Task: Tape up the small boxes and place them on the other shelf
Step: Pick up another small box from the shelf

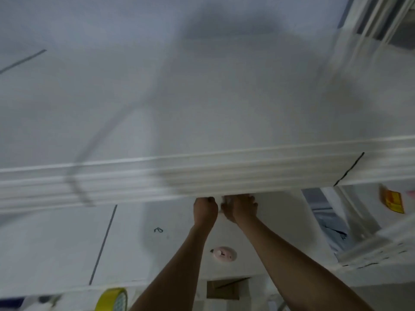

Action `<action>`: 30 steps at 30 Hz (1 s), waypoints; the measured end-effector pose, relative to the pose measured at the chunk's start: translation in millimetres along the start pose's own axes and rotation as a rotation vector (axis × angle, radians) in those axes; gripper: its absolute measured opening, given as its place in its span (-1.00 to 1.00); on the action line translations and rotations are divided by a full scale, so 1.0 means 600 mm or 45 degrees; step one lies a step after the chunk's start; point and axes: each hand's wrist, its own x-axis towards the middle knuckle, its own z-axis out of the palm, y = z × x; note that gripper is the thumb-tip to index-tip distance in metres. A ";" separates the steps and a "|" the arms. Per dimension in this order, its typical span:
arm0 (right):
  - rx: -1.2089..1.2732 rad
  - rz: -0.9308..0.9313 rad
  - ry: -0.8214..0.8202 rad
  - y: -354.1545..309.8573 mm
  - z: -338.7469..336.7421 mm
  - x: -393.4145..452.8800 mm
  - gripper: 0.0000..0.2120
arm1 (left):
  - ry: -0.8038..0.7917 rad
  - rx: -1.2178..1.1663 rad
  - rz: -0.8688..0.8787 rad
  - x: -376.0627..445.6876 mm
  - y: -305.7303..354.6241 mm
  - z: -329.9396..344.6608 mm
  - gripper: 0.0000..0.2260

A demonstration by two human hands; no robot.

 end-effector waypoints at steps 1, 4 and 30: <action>-0.003 0.017 -0.007 -0.003 0.001 -0.004 -0.24 | 0.016 0.010 0.006 0.005 -0.014 -0.009 -0.79; 0.065 -0.003 0.049 -0.026 -0.007 -0.019 -0.18 | 0.035 -0.093 -0.082 0.014 -0.047 -0.043 -0.71; 1.682 0.286 -0.437 -0.233 0.076 -0.281 -0.82 | -0.619 -0.797 -0.521 -0.044 -0.252 -0.307 -0.58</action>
